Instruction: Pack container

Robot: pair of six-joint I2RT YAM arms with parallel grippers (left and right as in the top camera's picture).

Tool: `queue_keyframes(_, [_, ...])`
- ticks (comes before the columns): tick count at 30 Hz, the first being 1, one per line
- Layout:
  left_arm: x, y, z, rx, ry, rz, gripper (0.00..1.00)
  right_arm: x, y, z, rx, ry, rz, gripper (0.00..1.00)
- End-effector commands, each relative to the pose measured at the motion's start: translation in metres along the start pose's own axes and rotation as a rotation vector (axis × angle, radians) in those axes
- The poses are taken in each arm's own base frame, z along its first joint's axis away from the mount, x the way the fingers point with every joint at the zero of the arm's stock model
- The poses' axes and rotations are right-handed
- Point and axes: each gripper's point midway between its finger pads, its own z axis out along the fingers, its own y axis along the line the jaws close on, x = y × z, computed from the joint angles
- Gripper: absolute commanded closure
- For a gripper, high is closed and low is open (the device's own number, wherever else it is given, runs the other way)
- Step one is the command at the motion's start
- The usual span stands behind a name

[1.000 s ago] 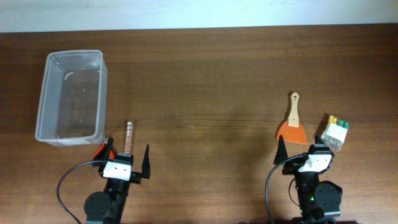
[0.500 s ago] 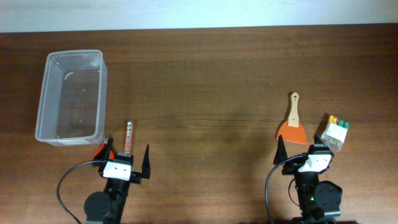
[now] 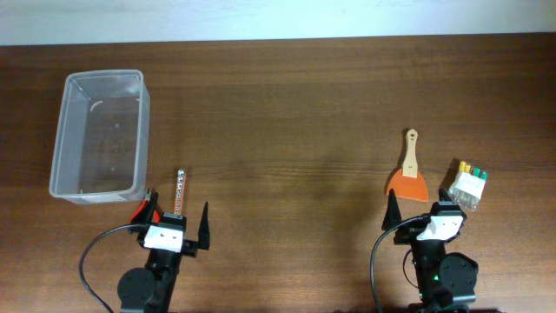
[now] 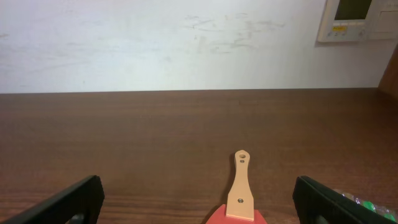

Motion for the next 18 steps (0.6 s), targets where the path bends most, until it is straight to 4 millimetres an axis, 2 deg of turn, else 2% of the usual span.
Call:
queue_keyframes(1, [0.001,0.002,0.0,-0.008,0.001,-0.009,0.01,0.005,0.005,0.0,-0.027,0.015,0.0,0.01])
queue_keyframes(7, [0.001,0.006,-0.001,-0.035,0.002,-0.026,0.01,0.005,0.013,0.0,-0.074,0.015,0.003,0.01])
queue_keyframes(13, [-0.001,0.007,-0.001,-0.042,-0.004,-0.158,0.01,-0.003,0.018,-0.002,-0.101,0.005,0.102,0.01])
queue_keyframes(18, [-0.014,0.022,-0.004,-0.118,-0.023,-0.223,0.01,-0.008,0.019,-0.002,-0.106,0.048,0.101,0.01])
